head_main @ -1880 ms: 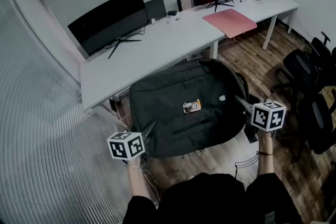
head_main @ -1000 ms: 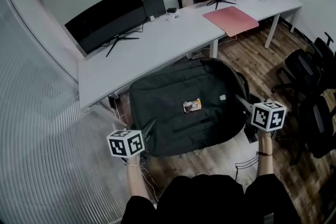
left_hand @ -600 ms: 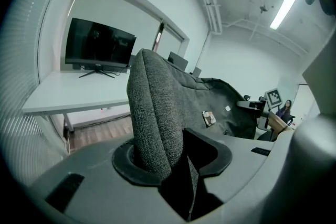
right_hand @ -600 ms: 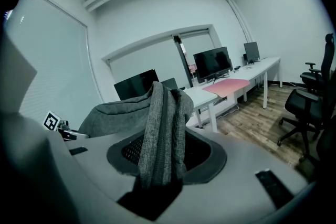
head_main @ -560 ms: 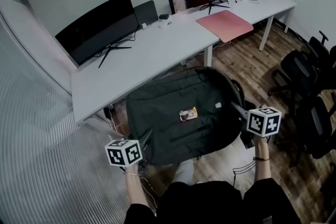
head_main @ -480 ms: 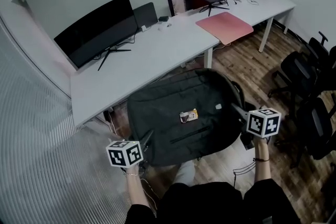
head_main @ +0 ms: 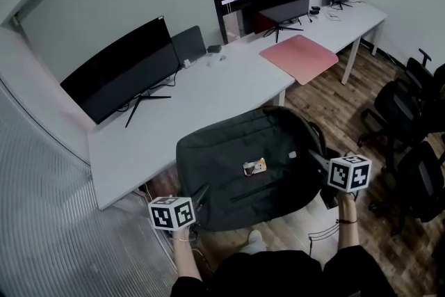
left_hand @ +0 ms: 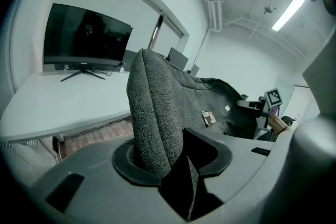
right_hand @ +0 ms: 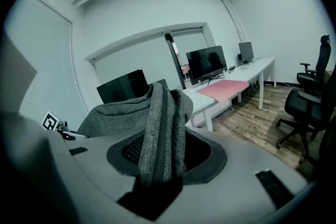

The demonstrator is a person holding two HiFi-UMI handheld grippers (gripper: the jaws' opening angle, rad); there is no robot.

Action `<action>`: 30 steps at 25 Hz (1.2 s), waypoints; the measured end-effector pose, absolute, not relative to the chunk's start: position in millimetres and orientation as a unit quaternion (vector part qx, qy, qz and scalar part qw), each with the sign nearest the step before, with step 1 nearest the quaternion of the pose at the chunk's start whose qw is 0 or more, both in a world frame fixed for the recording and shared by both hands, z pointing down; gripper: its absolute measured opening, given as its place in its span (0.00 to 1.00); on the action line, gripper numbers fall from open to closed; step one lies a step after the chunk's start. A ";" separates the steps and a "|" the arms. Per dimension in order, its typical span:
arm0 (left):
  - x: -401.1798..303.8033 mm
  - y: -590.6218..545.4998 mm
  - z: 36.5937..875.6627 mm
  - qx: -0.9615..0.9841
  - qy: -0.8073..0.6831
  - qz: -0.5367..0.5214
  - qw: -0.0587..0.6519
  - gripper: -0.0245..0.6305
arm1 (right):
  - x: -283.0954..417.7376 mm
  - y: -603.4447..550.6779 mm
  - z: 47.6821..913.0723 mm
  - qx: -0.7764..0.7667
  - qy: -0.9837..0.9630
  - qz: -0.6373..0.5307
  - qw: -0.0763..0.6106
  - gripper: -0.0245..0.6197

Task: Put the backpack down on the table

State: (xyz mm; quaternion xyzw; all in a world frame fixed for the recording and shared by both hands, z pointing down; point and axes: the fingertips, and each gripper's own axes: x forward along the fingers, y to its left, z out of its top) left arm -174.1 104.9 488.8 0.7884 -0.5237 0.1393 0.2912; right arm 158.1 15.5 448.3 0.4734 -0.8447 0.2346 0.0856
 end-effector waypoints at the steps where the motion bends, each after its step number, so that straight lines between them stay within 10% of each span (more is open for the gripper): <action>1: -177.8 93.1 488.4 0.790 -0.520 0.140 0.292 0.28 | 154.6 6.0 447.4 0.476 -0.843 0.236 0.084 0.28; 30: -201.4 -178.0 475.8 0.798 -0.500 0.143 0.305 0.28 | 133.7 -254.8 429.6 0.485 -0.835 0.250 0.071 0.28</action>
